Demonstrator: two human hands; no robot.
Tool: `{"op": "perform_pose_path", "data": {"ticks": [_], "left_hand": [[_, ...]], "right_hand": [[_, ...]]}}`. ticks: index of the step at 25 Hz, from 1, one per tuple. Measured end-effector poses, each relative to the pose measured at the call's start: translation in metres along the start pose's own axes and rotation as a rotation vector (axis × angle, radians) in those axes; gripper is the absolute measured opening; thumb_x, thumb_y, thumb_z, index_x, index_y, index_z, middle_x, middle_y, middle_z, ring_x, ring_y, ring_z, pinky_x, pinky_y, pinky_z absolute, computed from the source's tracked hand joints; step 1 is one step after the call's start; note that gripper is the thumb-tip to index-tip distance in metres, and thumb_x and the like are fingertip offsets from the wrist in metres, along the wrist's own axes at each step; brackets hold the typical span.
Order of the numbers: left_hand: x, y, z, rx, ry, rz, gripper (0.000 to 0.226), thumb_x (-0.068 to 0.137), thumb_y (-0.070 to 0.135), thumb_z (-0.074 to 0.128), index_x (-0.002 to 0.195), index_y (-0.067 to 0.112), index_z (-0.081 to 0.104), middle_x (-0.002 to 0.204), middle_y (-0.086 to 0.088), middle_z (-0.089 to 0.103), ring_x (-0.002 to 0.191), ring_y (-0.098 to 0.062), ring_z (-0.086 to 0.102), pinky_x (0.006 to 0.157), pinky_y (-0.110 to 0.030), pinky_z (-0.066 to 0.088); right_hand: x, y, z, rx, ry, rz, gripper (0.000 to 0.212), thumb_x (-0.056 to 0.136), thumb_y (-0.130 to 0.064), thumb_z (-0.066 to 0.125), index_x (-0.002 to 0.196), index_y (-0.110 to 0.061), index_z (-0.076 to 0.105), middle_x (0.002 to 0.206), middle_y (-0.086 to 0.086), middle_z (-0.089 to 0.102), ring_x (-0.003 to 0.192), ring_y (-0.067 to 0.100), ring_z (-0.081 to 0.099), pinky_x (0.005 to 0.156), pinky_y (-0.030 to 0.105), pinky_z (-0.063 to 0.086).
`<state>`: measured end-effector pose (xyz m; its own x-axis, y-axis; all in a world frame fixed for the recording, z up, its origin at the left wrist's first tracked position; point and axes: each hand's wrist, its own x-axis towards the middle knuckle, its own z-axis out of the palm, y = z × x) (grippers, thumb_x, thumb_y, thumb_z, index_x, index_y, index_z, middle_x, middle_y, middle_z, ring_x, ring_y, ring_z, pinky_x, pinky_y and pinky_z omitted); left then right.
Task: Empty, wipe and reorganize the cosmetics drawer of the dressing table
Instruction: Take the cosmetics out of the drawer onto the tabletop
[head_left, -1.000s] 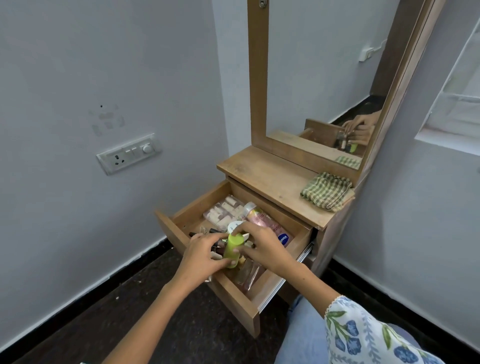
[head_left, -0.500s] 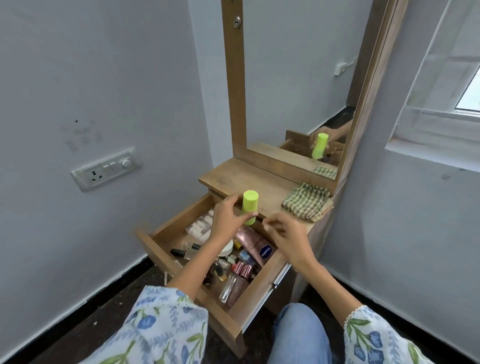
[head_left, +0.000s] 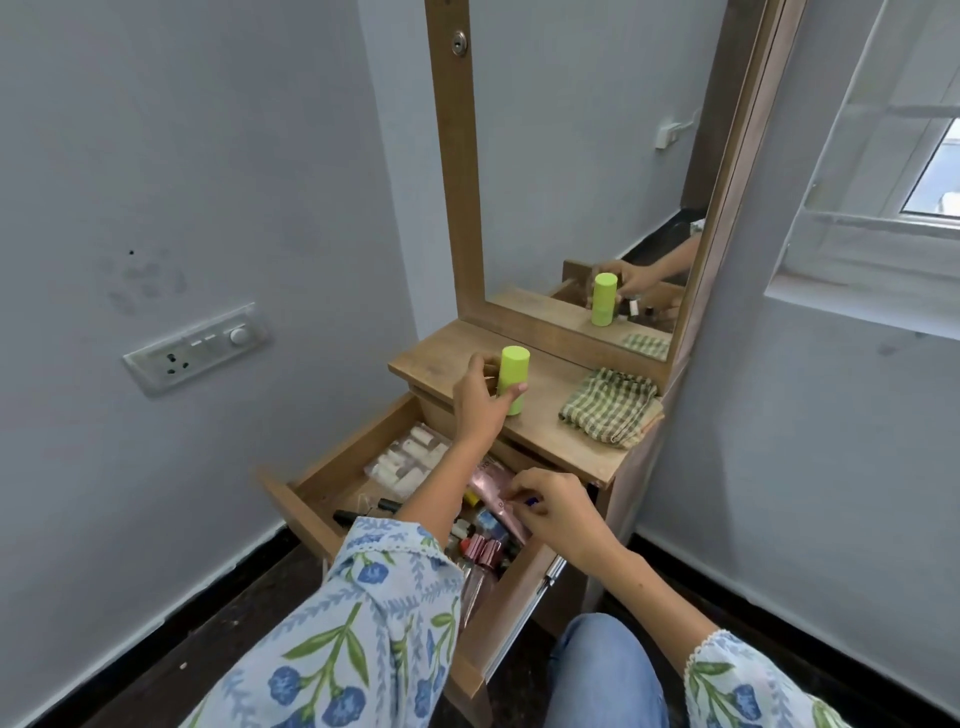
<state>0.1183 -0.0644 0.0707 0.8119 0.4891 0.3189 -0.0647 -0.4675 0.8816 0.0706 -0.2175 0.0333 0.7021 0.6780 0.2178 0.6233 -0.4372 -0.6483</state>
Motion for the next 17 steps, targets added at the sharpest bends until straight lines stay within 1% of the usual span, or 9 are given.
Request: {"op": "perform_pose_path", "data": {"ticks": [5, 7, 9, 11, 13, 15, 17], "left_hand": [[0.007, 0.002, 0.03, 0.019, 0.027, -0.002, 0.042, 0.079, 0.015, 0.075, 0.108, 0.002, 0.048, 0.112, -0.014, 0.061, 0.103, -0.027, 0.059, 0.086, -0.04, 0.05], [0.008, 0.005, 0.036, 0.021, -0.001, -0.016, 0.043, 0.079, 0.014, 0.074, 0.109, 0.003, 0.045, 0.114, -0.014, 0.059, 0.105, -0.027, 0.057, 0.086, -0.039, 0.048], [0.001, 0.006, 0.03, 0.024, -0.051, -0.015, 0.047, 0.08, 0.013, 0.074, 0.113, 0.003, 0.043, 0.119, -0.013, 0.056, 0.112, -0.024, 0.054, 0.091, -0.035, 0.046], [-0.012, 0.003, 0.011, 0.032, -0.083, 0.008, 0.049, 0.081, 0.015, 0.072, 0.118, 0.005, 0.042, 0.125, -0.009, 0.052, 0.117, -0.018, 0.049, 0.095, -0.029, 0.041], [-0.032, -0.004, -0.019, 0.043, -0.096, 0.026, 0.044, 0.084, 0.017, 0.069, 0.12, 0.009, 0.044, 0.122, -0.002, 0.051, 0.114, -0.013, 0.049, 0.096, -0.026, 0.041], [-0.056, -0.013, -0.052, 0.056, -0.09, 0.024, 0.036, 0.086, 0.018, 0.067, 0.117, 0.013, 0.049, 0.116, 0.004, 0.055, 0.107, -0.009, 0.054, 0.091, -0.022, 0.045], [-0.081, -0.021, -0.079, 0.068, -0.094, 0.009, 0.027, 0.087, 0.019, 0.066, 0.111, 0.016, 0.054, 0.109, 0.006, 0.06, 0.101, -0.005, 0.058, 0.084, -0.018, 0.047]], "right_hand": [[-0.001, 0.001, 0.003, -0.003, 0.004, 0.004, 0.028, 0.08, 0.002, 0.059, 0.101, -0.012, 0.07, 0.101, 0.002, 0.069, 0.091, 0.016, 0.065, 0.079, 0.035, 0.054], [-0.003, 0.002, 0.004, -0.014, 0.0, 0.008, 0.028, 0.079, 0.002, 0.059, 0.101, -0.013, 0.07, 0.1, 0.002, 0.068, 0.09, 0.016, 0.065, 0.078, 0.034, 0.054], [-0.006, 0.003, 0.005, -0.027, 0.002, -0.001, 0.024, 0.081, -0.001, 0.06, 0.099, -0.014, 0.069, 0.099, 0.001, 0.067, 0.091, 0.014, 0.064, 0.079, 0.032, 0.054], [-0.009, 0.003, 0.006, -0.026, 0.008, -0.009, 0.019, 0.083, -0.004, 0.062, 0.097, -0.014, 0.07, 0.1, -0.001, 0.068, 0.092, 0.011, 0.064, 0.08, 0.029, 0.055], [-0.01, 0.001, 0.008, -0.025, -0.024, 0.005, 0.016, 0.085, -0.008, 0.063, 0.098, -0.015, 0.069, 0.102, -0.002, 0.068, 0.093, 0.012, 0.064, 0.081, 0.029, 0.054], [-0.008, -0.004, 0.013, -0.078, -0.109, 0.023, 0.017, 0.087, -0.014, 0.063, 0.102, -0.017, 0.069, 0.105, -0.003, 0.068, 0.095, 0.015, 0.063, 0.081, 0.035, 0.054], [-0.007, -0.012, 0.021, -0.22, -0.187, 0.021, 0.019, 0.088, -0.023, 0.061, 0.106, -0.02, 0.067, 0.105, -0.002, 0.068, 0.097, 0.017, 0.063, 0.079, 0.038, 0.053]]}}
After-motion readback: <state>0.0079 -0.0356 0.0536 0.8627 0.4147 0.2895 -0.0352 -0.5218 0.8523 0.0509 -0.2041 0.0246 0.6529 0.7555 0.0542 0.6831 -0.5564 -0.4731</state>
